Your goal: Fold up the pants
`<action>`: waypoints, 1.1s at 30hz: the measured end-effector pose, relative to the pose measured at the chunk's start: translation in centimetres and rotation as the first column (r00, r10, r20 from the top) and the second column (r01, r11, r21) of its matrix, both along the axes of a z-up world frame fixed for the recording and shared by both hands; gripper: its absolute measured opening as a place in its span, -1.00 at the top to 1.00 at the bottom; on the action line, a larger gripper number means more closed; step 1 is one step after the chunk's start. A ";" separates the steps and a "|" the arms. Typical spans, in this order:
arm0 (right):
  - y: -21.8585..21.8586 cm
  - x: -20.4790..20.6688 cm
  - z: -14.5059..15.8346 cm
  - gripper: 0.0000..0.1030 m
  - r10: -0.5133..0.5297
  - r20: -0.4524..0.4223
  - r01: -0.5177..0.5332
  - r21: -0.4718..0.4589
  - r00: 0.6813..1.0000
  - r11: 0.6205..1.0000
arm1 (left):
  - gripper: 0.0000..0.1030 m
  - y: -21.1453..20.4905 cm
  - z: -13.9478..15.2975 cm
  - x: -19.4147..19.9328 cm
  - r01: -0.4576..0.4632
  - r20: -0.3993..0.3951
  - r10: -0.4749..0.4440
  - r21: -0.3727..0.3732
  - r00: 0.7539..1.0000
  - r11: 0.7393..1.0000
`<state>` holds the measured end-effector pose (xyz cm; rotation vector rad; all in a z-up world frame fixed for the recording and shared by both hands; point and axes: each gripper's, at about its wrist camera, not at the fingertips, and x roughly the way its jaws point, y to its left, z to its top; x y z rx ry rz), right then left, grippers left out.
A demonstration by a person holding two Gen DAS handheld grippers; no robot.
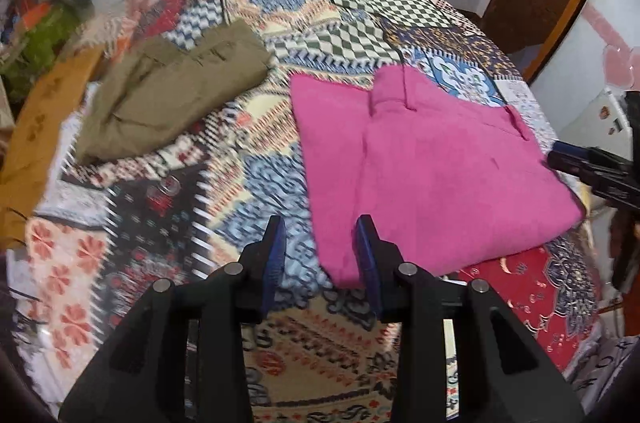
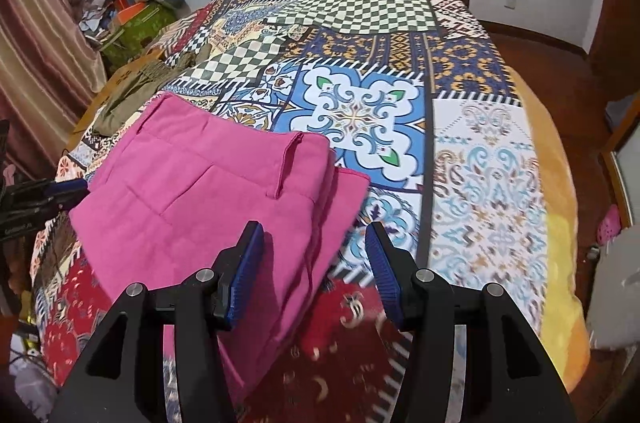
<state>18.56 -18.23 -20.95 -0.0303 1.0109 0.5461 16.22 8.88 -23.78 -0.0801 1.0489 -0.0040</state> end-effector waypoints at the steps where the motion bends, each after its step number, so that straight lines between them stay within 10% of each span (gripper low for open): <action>1: -0.3 -0.2 0.3 0.05 -0.010 0.001 0.010 0.001 1.000 1.000 | 0.28 0.0 0.3 0.1 0.004 0.009 -0.004 0.008 1.000 1.000; 10: 0.1 -1.2 2.1 0.04 -0.050 0.021 0.050 0.009 0.999 0.999 | -0.21 -0.5 2.6 1.7 0.032 0.096 -0.031 -0.010 0.995 0.999; 25: 1.4 -0.6 -1.3 -0.11 -0.063 -0.103 0.066 0.027 0.993 0.997 | -0.24 -1.0 -1.7 4.4 0.072 -0.029 -0.077 -0.151 0.997 0.986; 33: 0.4 0.3 -2.5 -0.31 -0.084 -0.169 0.101 0.096 0.982 0.990 | -0.63 -0.2 -2.7 5.7 0.030 -0.056 -0.040 -0.173 0.998 0.984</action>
